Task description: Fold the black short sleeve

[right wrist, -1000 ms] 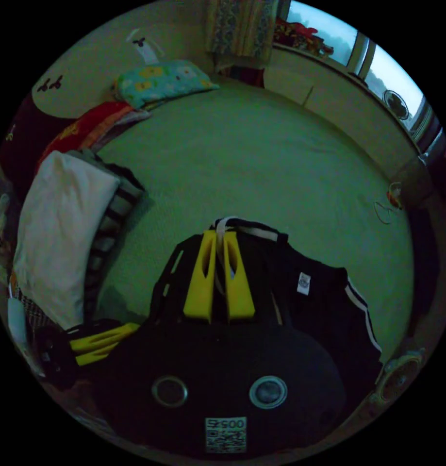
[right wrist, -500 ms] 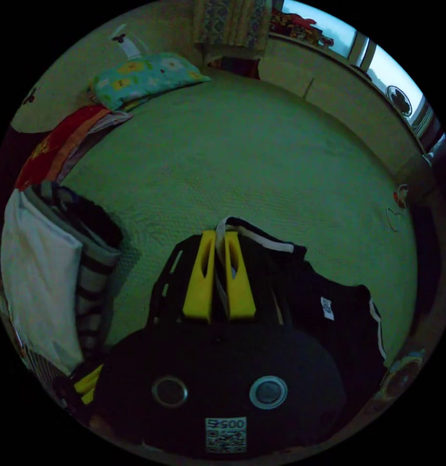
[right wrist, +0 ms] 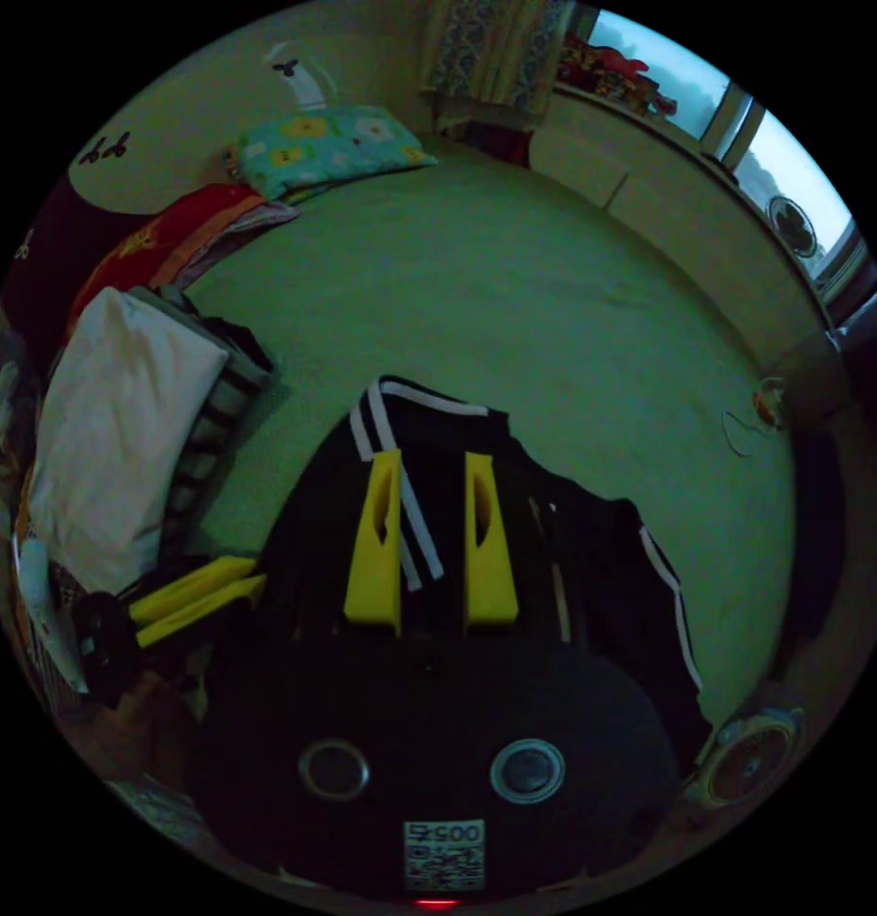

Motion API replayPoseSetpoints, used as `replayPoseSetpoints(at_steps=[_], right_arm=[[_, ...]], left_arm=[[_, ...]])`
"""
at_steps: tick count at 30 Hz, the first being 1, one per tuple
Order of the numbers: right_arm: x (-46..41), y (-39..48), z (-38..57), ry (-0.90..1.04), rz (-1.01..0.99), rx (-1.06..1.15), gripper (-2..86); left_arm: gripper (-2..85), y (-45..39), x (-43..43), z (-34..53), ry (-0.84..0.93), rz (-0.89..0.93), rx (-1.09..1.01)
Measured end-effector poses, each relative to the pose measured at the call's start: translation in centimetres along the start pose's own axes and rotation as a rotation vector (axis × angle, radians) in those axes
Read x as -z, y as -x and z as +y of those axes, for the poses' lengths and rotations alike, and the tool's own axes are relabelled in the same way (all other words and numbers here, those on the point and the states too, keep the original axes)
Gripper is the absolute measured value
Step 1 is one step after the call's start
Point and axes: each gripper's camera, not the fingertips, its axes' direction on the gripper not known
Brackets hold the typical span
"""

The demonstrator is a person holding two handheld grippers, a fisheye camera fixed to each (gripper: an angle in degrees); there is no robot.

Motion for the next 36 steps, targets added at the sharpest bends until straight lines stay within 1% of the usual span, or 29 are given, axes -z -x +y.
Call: replayPoseSetpoints(at_steps=[4,6,7,8,11,14,16,20,25,29,32,36], right_arm=[[0.7,0.6,3.3,-0.009,-0.065,-0.05,4.7],[1.2,2.1,6.1,-0.05,-0.138,-0.011,2.0],[1.2,2.6,6.8,-0.056,-0.137,-0.002,1.2],[0.8,3.7,8.3,-0.046,-0.125,0.005,-0.3],[-0.9,5.7,11.8,0.064,-0.085,-0.018,-1.3],[1.0,6.4,15.4,0.0,-0.111,-0.125,-1.4],[3.3,7.5,18.4,-0.054,-0.119,-0.104,-1.3],[8.9,11.6,27.7,-0.082,-0.142,-0.019,-0.8],[14.3,17.3,40.2,-0.091,-0.209,-0.033,2.4],[17.7,22.4,50.2,-0.107,-0.239,-0.107,4.5],[19.5,25.1,56.5,-0.126,-0.241,-0.212,4.7],[20.9,28.6,63.0,-0.111,-0.165,-0.271,4.8]], left_arm=[[5.8,-0.1,0.6,0.7,0.019,-0.007,0.017],[5.7,0.0,1.1,1.0,0.016,-0.007,0.027],[5.6,-0.1,1.4,1.3,0.018,-0.019,0.028],[5.6,-0.2,1.6,1.5,0.024,-0.031,0.02],[5.8,-0.5,2.4,2.1,0.04,-0.047,0.013],[6.2,-0.7,3.8,3.0,0.029,-0.058,0.009],[6.4,-0.9,5.1,3.7,0.01,-0.055,0.008],[6.4,-1.8,8.0,5.5,-0.035,-0.052,-0.008],[6.4,-3.2,10.5,8.0,-0.046,-0.067,-0.041],[6.4,-4.2,12.5,10.9,-0.021,-0.044,-0.068],[6.3,-5.3,14.3,13.0,-0.027,-0.089,-0.111],[6.2,-6.6,16.1,14.6,-0.033,-0.098,-0.15]])
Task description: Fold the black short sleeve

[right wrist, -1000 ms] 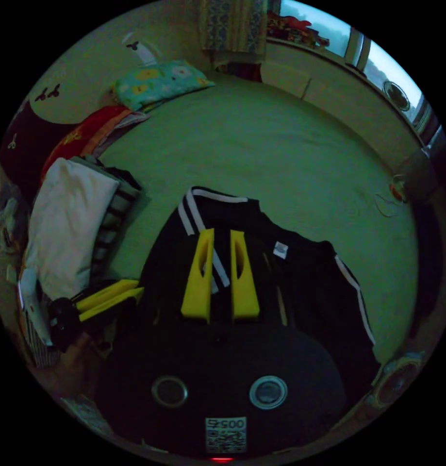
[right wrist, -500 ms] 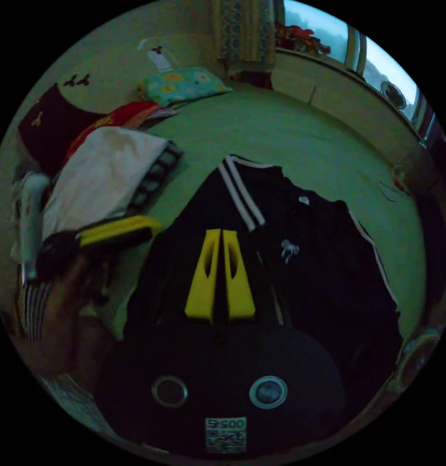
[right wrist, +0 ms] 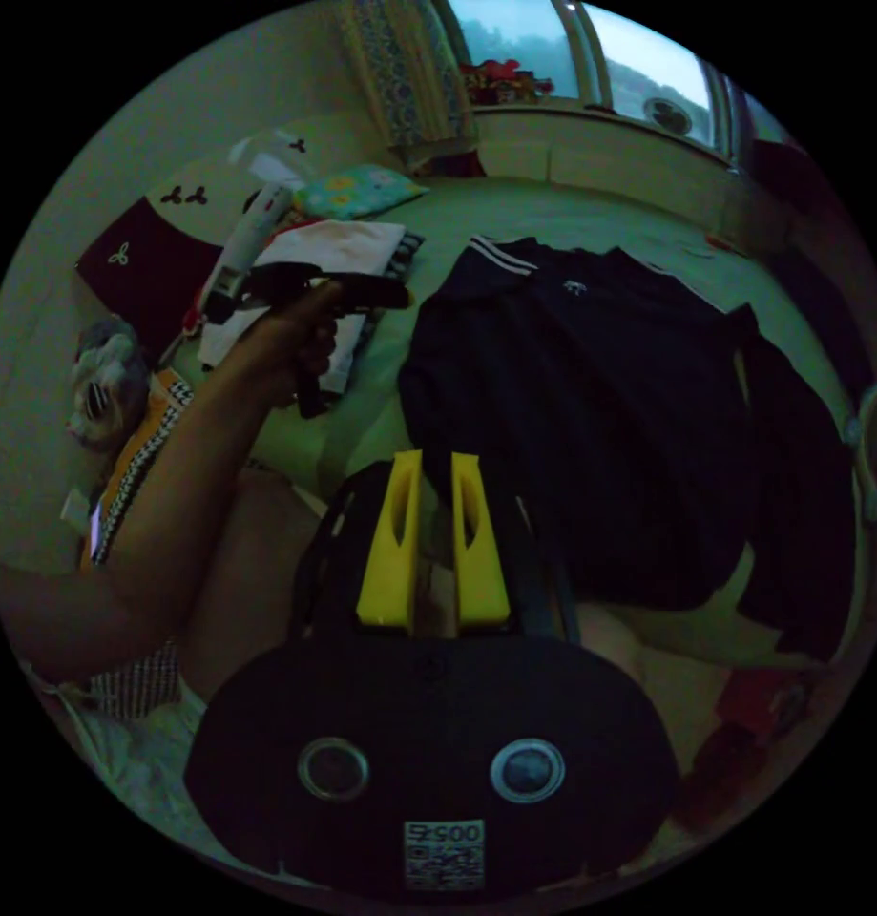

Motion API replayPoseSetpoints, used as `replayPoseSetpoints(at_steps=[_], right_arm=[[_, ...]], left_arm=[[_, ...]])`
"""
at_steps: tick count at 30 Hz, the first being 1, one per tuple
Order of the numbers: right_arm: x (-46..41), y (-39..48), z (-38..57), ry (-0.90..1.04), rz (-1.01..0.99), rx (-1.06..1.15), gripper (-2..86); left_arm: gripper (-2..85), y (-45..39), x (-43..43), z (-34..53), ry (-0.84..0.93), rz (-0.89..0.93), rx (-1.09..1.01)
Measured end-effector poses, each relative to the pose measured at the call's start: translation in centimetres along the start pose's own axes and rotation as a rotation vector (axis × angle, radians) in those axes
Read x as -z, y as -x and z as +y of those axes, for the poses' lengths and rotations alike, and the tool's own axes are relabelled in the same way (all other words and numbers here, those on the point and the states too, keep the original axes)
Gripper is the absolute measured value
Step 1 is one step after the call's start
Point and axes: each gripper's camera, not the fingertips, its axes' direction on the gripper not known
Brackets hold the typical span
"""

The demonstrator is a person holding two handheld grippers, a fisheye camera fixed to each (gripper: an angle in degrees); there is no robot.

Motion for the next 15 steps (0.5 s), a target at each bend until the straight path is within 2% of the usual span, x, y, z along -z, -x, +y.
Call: replayPoseSetpoints(at_steps=[9,13,15], right_arm=[[-1.2,3.3,9.3,0.142,0.158,0.001,4.8],[0.9,5.1,13.2,0.057,0.126,0.011,0.5],[3.0,7.0,15.8,0.001,0.047,0.066,-0.8]], left_arm=[[6.0,-2.5,3.5,1.9,0.019,-0.006,-0.044],[5.8,-3.5,4.9,2.7,0.027,0.009,-0.055],[5.8,-3.9,5.5,3.1,0.029,-0.006,-0.067]])
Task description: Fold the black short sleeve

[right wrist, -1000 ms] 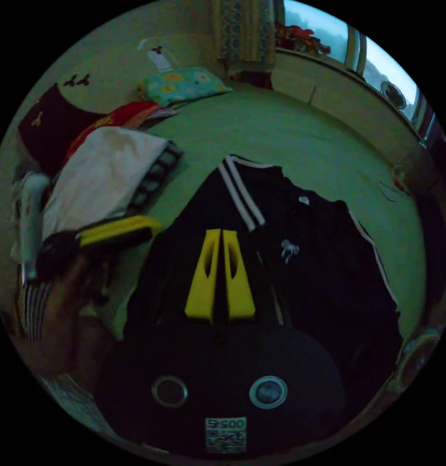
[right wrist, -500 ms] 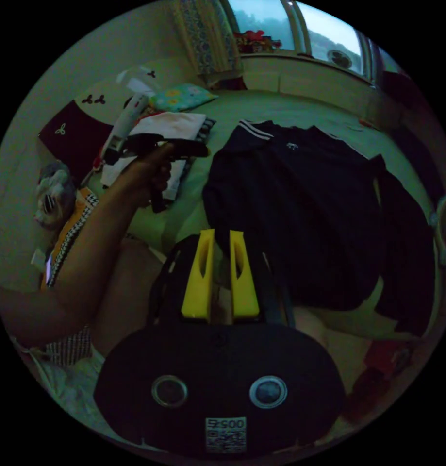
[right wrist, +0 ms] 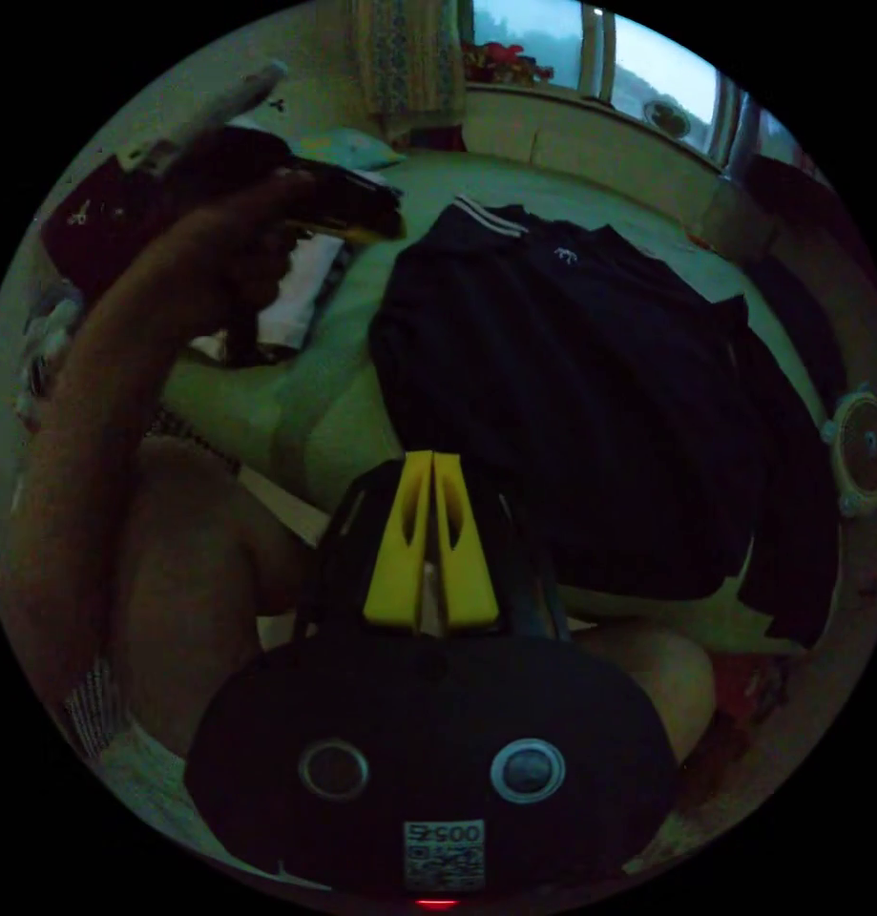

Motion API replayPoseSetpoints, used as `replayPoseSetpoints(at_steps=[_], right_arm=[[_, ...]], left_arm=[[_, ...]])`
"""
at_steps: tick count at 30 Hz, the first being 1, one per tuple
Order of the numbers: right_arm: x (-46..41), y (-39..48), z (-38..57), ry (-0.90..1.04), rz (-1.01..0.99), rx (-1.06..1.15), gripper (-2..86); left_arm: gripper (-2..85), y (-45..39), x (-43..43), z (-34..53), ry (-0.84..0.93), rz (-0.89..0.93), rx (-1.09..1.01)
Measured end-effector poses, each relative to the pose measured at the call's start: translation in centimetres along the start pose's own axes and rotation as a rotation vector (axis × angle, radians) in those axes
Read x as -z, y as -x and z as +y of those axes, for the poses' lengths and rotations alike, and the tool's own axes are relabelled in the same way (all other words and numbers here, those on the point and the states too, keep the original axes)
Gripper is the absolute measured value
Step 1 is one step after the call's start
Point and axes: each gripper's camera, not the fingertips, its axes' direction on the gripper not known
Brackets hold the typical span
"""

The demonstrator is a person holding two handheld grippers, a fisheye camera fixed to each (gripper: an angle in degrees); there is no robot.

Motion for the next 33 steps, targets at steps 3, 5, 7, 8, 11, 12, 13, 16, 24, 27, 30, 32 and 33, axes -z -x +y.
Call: replayPoseSetpoints(at_steps=[3,5,7,8,11,12,13,16,24,27,30,32,33], right_arm=[[1.4,3.0,3.1,-0.007,-0.031,0.079,-1.0],[1.5,4.4,4.8,-0.004,0.0,0.095,-0.9],[1.9,4.8,6.3,-0.004,0.066,0.023,-0.6],[2.4,4.8,7.4,-0.017,0.077,-0.012,-0.2],[3.3,4.0,10.1,-0.015,0.07,-0.072,3.4],[3.5,3.6,11.1,-0.003,0.07,-0.1,4.5],[3.7,3.5,11.6,0.001,0.072,-0.111,5.0],[4.3,3.2,13.4,0.012,0.116,-0.156,6.2],[8.2,4.7,17.2,-0.052,0.104,-0.089,6.4],[8.6,5.0,17.8,-0.036,0.104,-0.051,5.2],[7.5,5.0,17.9,0.016,0.122,-0.02,4.5],[6.6,5.1,18.0,0.056,0.157,-0.004,4.0],[6.3,5.1,18.2,0.069,0.182,0.004,3.4]], left_arm=[[5.8,-0.6,0.7,0.5,0.022,-0.043,-0.018],[5.7,-0.9,1.2,0.9,0.026,-0.057,-0.018],[5.7,-1.1,1.5,1.2,0.045,-0.06,-0.017],[5.7,-1.2,1.7,1.5,0.055,-0.062,-0.013],[5.6,-1.4,2.6,1.9,0.045,-0.065,-0.012],[5.6,-1.5,2.8,2.0,0.043,-0.066,-0.012],[5.6,-1.6,3.0,2.1,0.044,-0.066,-0.009],[5.7,-1.8,3.6,2.4,0.043,-0.045,0.005],[5.6,-3.4,4.9,2.8,0.037,-0.041,-0.005],[5.6,-3.8,5.3,2.9,0.035,-0.026,0.004],[5.5,-4.2,5.6,2.9,0.036,-0.006,0.014],[5.5,-4.7,5.9,3.0,0.033,0.002,0.016],[5.5,-4.9,5.9,3.0,0.033,0.002,0.016]])
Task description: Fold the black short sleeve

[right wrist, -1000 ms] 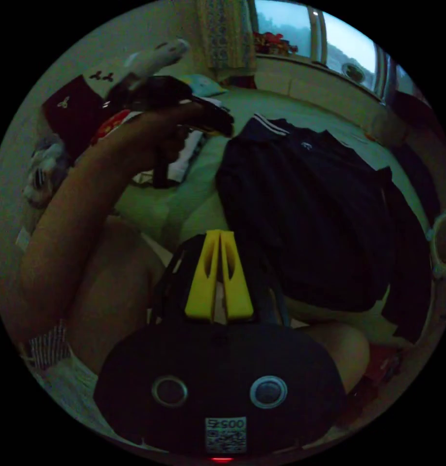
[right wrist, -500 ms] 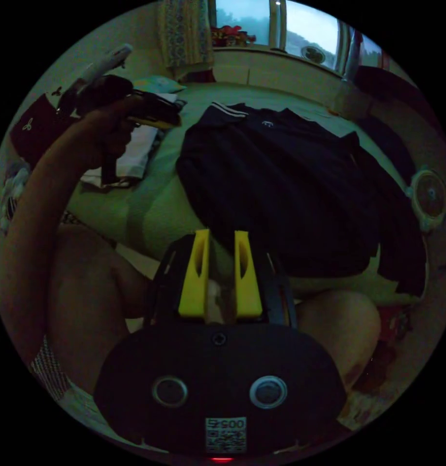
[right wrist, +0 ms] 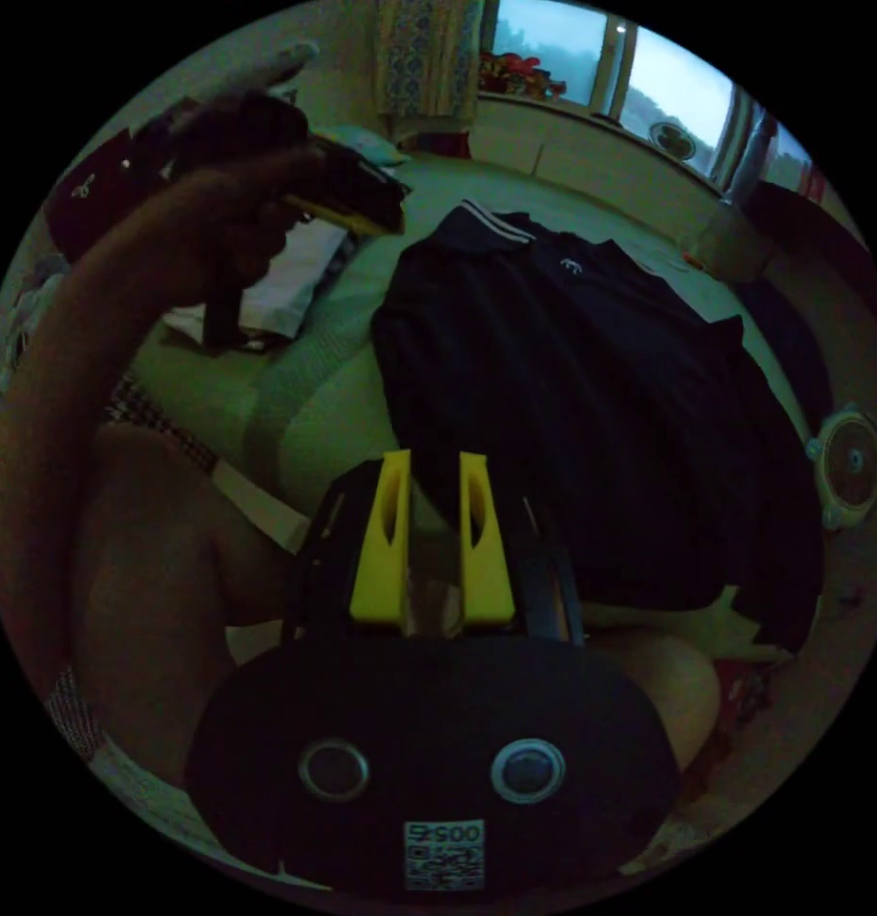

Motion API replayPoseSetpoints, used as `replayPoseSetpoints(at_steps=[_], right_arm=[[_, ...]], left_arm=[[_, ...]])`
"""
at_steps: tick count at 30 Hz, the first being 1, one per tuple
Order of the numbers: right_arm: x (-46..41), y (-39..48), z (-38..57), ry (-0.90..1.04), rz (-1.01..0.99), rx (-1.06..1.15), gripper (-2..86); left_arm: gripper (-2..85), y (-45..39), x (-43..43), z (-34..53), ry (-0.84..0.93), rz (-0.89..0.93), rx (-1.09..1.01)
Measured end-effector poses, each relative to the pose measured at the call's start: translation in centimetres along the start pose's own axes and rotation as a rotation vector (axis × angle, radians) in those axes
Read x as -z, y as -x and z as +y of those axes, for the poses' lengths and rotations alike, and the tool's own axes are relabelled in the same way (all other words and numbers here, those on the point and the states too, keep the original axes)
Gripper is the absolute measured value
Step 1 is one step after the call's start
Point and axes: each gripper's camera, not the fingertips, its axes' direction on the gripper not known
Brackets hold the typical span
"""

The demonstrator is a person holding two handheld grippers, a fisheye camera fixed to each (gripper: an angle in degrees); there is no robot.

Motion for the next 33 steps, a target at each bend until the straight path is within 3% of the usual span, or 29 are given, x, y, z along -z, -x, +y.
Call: replayPoseSetpoints(at_steps=[5,22,24,28,33], right_arm=[[2.3,-0.7,1.1,-0.044,-0.093,-0.008,-1.1],[5.7,-1.9,-1.2,-0.035,-0.284,0.19,-1.5],[5.2,-3.7,-1.8,0.042,-0.353,0.188,-1.4],[6.8,-8.4,-2.1,-0.003,-0.37,0.17,1.4],[10.3,-20.7,-2.9,-0.116,-0.238,-0.026,4.6]], left_arm=[[5.5,-1.2,0.3,-0.2,0.001,0.002,0.0],[5.3,-6.7,0.0,-2.0,0.0,-0.011,0.038],[5.3,-7.5,-0.3,-2.3,0.002,-0.02,0.041],[6.2,-10.1,-1.0,-3.1,-0.003,0.016,0.019],[8.1,-15.8,-2.3,-4.7,0.0,0.049,-0.078]])
